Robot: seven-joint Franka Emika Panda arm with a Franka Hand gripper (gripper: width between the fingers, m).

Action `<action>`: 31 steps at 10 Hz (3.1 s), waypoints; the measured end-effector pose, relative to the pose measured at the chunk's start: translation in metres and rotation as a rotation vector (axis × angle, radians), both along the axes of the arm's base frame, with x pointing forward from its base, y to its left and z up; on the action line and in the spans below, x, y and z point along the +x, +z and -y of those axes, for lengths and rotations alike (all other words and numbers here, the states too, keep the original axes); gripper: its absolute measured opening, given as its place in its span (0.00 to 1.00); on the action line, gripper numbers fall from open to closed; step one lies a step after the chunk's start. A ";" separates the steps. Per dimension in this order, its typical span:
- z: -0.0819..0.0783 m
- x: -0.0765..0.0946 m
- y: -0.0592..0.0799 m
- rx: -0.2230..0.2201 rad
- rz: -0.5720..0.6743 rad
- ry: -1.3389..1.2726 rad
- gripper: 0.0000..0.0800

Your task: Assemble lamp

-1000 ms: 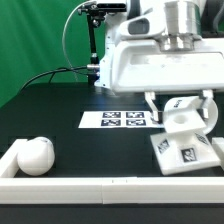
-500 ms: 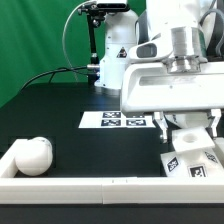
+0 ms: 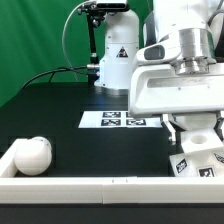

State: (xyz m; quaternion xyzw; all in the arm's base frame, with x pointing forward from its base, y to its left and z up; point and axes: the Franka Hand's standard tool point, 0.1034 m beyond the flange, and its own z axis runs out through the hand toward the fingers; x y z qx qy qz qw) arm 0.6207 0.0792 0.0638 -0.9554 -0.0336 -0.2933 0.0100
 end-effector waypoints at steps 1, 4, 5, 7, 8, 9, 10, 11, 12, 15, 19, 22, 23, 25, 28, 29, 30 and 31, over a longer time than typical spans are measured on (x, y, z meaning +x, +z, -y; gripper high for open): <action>0.000 0.000 0.000 0.000 0.000 0.000 0.66; 0.000 0.000 0.000 0.000 0.000 0.000 0.86; 0.000 0.000 0.000 0.000 0.000 0.000 0.86; 0.000 0.000 0.000 0.000 0.000 0.000 0.87; 0.000 0.000 0.000 0.000 0.000 0.000 0.87; -0.002 0.000 0.000 0.003 0.001 -0.001 0.87; -0.007 0.001 -0.006 0.007 -0.032 -0.006 0.87; 0.003 0.008 0.002 0.006 -0.087 -0.011 0.87; 0.007 0.012 0.013 0.013 -0.093 -0.021 0.87; 0.006 0.009 0.006 0.010 -0.099 -0.016 0.87; 0.059 0.004 0.040 -0.030 -0.241 0.041 0.87; 0.090 -0.016 0.046 0.003 -0.466 0.026 0.87; 0.085 -0.019 0.048 0.035 -0.552 -0.004 0.87; 0.080 -0.016 0.047 0.047 -0.642 0.014 0.87; 0.108 -0.022 0.046 0.038 -0.678 0.052 0.87; 0.139 -0.022 0.048 0.038 -0.711 0.032 0.87; 0.160 -0.016 0.047 0.027 -0.705 0.023 0.87; 0.171 -0.017 0.041 0.026 -0.748 0.027 0.87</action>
Offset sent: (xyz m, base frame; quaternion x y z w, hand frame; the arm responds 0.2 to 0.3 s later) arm 0.0000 0.0000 0.0000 0.0000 0.0000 0.0000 1.0000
